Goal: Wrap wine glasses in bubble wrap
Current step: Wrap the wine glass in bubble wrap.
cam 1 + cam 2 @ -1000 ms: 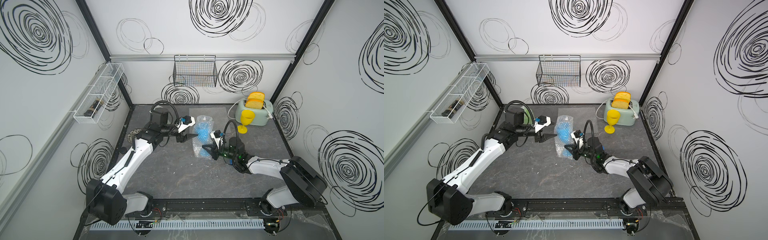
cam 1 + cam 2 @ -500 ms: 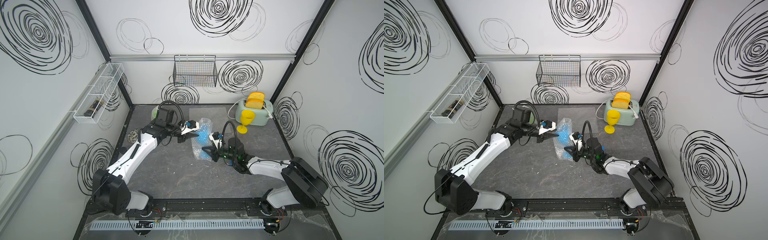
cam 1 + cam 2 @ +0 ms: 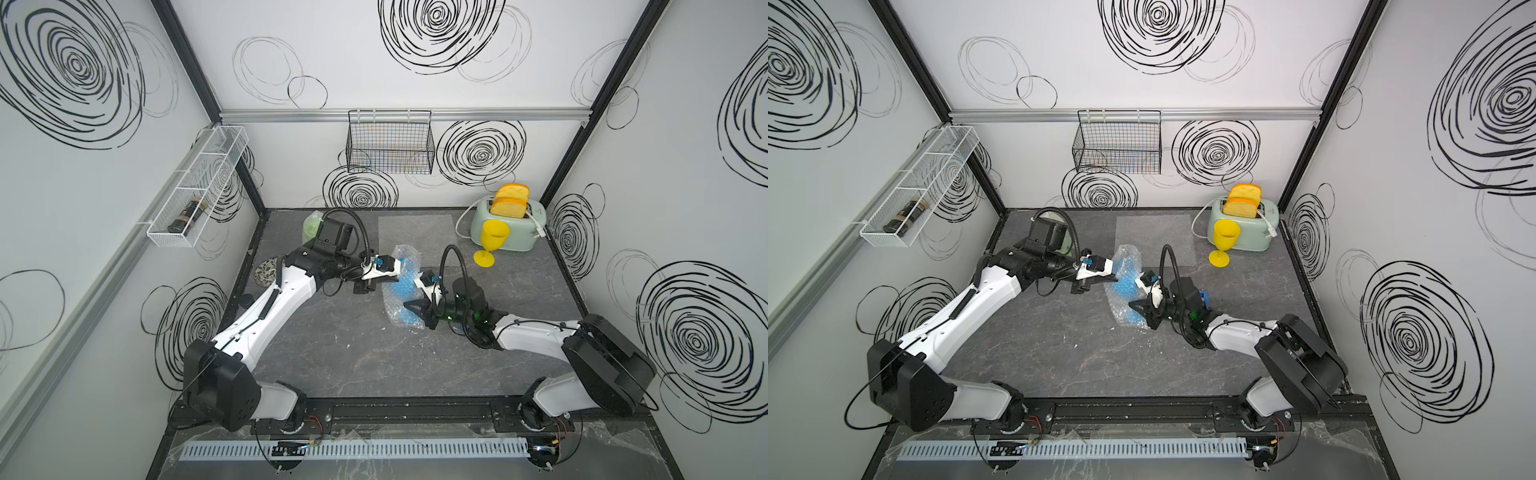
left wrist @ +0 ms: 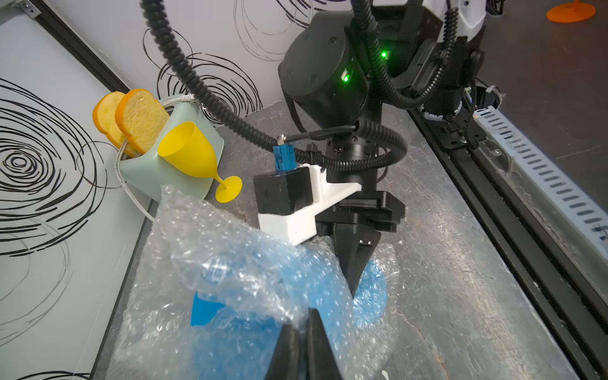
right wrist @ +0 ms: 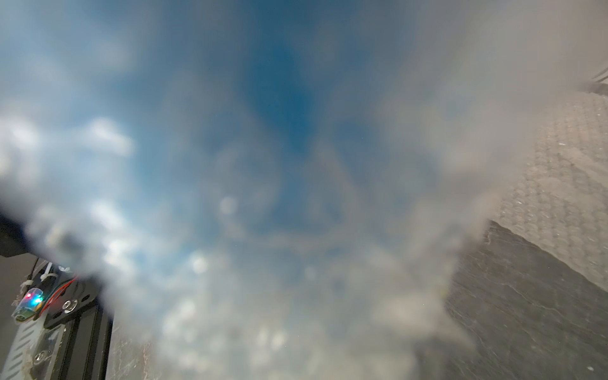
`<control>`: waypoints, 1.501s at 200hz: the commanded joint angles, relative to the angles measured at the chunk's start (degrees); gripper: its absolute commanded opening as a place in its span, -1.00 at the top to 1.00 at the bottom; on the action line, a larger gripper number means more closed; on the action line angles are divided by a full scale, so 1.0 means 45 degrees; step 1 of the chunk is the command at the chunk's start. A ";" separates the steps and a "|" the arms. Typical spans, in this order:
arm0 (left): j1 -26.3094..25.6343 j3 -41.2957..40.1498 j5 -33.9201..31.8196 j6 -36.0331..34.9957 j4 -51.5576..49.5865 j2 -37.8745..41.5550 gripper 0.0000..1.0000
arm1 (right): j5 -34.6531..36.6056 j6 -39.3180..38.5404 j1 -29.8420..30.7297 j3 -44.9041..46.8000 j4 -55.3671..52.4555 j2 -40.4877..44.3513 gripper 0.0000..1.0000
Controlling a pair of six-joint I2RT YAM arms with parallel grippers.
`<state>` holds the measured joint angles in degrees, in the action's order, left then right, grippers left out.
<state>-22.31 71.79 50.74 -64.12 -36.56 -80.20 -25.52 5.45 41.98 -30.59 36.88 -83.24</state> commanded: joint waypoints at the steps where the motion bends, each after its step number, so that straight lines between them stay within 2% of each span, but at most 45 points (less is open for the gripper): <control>1: -0.0452 -0.0251 -0.0342 -0.0930 -0.1732 -0.0437 0.58 | -0.0459 -0.0197 0.0103 -0.0253 0.1861 0.0274 0.83; 7: -0.0456 -0.0350 -0.0470 -0.0908 -0.1706 -0.0439 0.37 | -0.0445 -0.0273 0.0106 -0.0137 0.2075 0.0271 0.84; 18: -0.0510 -0.0459 -0.0787 -0.0856 -0.1681 -0.0477 0.20 | -0.0475 -0.0376 0.0115 0.0061 0.2460 0.0268 0.86; 26: -0.0546 -0.0465 -0.0963 -0.0785 -0.1719 -0.0507 0.12 | -0.0486 -0.0452 0.0106 0.0201 0.2739 0.0270 0.89; 40: -0.0585 -0.0465 -0.1098 -0.0524 -0.1752 -0.0617 0.11 | -0.0538 -0.0559 0.0106 0.0218 0.2841 0.0268 0.92; 50: -0.0609 -0.0448 -0.1172 -0.0571 -0.1887 -0.0724 0.24 | -0.0518 -0.0654 0.0115 0.0162 0.2759 0.0255 0.92; 68: -0.0726 -0.0302 -0.1256 -0.0749 -0.2105 -0.0831 0.76 | -0.0445 -0.0772 0.0123 -0.0025 0.2339 0.0199 0.88; 79: -0.0781 -0.0236 -0.1242 -0.0840 -0.2170 -0.0738 1.00 | -0.0549 -0.0896 0.0110 -0.0185 0.1914 0.0181 0.81; 100: -0.0858 -0.0328 -0.1312 -0.1119 -0.2172 -0.0446 1.00 | -0.0460 -0.1015 0.0145 -0.0714 0.0719 0.0258 0.50; 126: -0.0942 0.0138 -0.2005 -0.1680 -0.2916 -0.0459 1.00 | -0.0237 -0.1114 0.0147 -0.0770 -0.0397 0.0761 -0.05; 158: -0.0980 0.0267 -0.3312 -0.2572 -0.3316 -0.0235 1.00 | -0.0397 -0.0906 0.0145 -0.0388 -0.2371 0.2670 -0.27; 176: -0.0976 0.0407 -0.3773 -0.2823 -0.3513 -0.0487 1.00 | -0.0363 -0.0794 0.0126 -0.0105 -0.3643 0.4138 -0.27; 190: -0.0991 0.0472 -0.3868 -0.3115 -0.3733 -0.0877 1.00 | 0.0281 -0.0330 0.0110 0.0051 -0.4354 0.5236 -0.25; 210: -0.1172 0.0454 -0.4258 -0.3284 -0.3555 -0.1439 1.00 | 0.0916 0.0178 0.0089 0.0370 -0.4265 0.6501 -0.26; 227: -0.1344 0.0304 -0.4534 -0.3596 -0.3312 -0.1752 1.00 | 0.1396 0.0838 -0.0181 0.0128 -0.4329 0.6746 -0.23; 235: -0.1417 0.0194 -0.4581 -0.3750 -0.3148 -0.1851 1.00 | 0.1473 0.1353 -0.0523 -0.0113 -0.4360 0.6521 -0.16; 256: -0.1602 0.0067 -0.4596 -0.3904 -0.2757 -0.2133 0.95 | 0.1281 0.3177 -0.1790 -0.1044 -0.4632 0.4955 0.20; 263: -0.1654 0.0149 -0.4572 -0.3885 -0.2793 -0.2237 0.83 | 0.1035 0.3617 -0.2168 -0.1446 -0.4775 0.4253 0.29; 300: -0.1741 0.0349 -0.4270 -0.3994 -0.2814 -0.2555 0.72 | -0.0847 0.4305 -0.2786 -0.4026 -0.5293 0.0677 0.35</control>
<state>-29.67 72.53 30.68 -78.87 -49.25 -90.43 -22.90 20.43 29.78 -41.93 15.68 -73.38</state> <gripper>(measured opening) 0.132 0.323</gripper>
